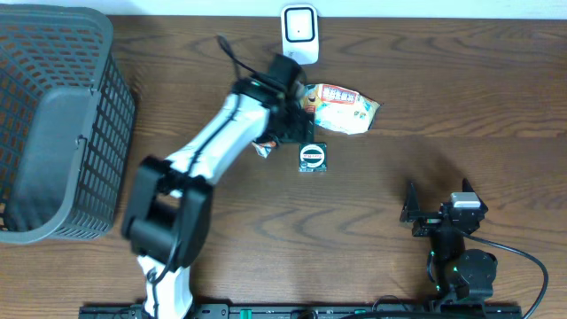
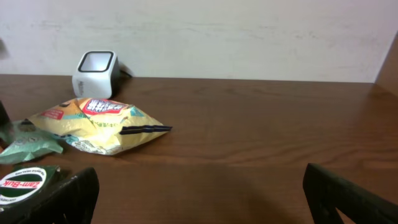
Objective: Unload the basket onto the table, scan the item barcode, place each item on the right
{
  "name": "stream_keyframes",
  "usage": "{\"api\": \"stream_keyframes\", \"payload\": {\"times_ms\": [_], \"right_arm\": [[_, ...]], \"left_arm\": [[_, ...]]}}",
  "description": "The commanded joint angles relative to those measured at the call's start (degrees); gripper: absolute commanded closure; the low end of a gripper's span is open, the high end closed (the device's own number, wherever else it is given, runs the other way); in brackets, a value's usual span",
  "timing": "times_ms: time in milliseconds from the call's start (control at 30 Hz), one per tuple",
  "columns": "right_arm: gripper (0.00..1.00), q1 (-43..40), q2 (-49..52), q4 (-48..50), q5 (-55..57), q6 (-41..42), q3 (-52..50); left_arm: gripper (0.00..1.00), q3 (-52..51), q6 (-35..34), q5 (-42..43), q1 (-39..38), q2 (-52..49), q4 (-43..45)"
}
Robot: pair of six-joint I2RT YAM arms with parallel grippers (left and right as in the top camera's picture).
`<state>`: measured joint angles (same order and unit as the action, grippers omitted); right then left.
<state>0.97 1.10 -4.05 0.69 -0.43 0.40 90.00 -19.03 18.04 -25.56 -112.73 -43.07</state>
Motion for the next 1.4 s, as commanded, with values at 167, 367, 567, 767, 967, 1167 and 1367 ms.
{"api": "stream_keyframes", "payload": {"times_ms": [167, 367, 567, 767, 967, 1167, 1367], "right_arm": [[0.01, -0.1, -0.1, -0.2, 0.0, 0.8, -0.1], [0.01, -0.1, -0.1, -0.2, 0.0, 0.8, -0.1], [0.01, -0.1, -0.1, -0.2, 0.0, 0.8, -0.1], [0.01, -0.1, -0.1, -0.1, 0.3, 0.3, -0.1], [0.01, -0.1, -0.1, 4.3, -21.6, 21.7, -0.1], [0.01, -0.1, -0.1, 22.7, -23.6, 33.4, -0.1], [0.01, -0.1, 0.7, 54.4, -6.4, 32.8, 2.4]], "left_arm": [[0.02, 3.1, 5.7, -0.8, 11.6, 21.3, -8.8], [0.02, 2.6, 6.8, -18.2, 18.2, 25.4, -23.3], [0.02, -0.7, 6.8, -20.5, 20.6, 25.4, -24.5], [0.02, -1.2, 6.8, -20.5, 21.0, 25.4, -25.9], [0.02, -1.2, 6.8, -20.5, 21.0, 25.4, -25.9], [0.02, -1.2, 6.8, -20.5, 21.0, 25.4, -25.9], [0.02, -1.2, 6.8, -20.5, 21.0, 25.4, -25.9]]}}
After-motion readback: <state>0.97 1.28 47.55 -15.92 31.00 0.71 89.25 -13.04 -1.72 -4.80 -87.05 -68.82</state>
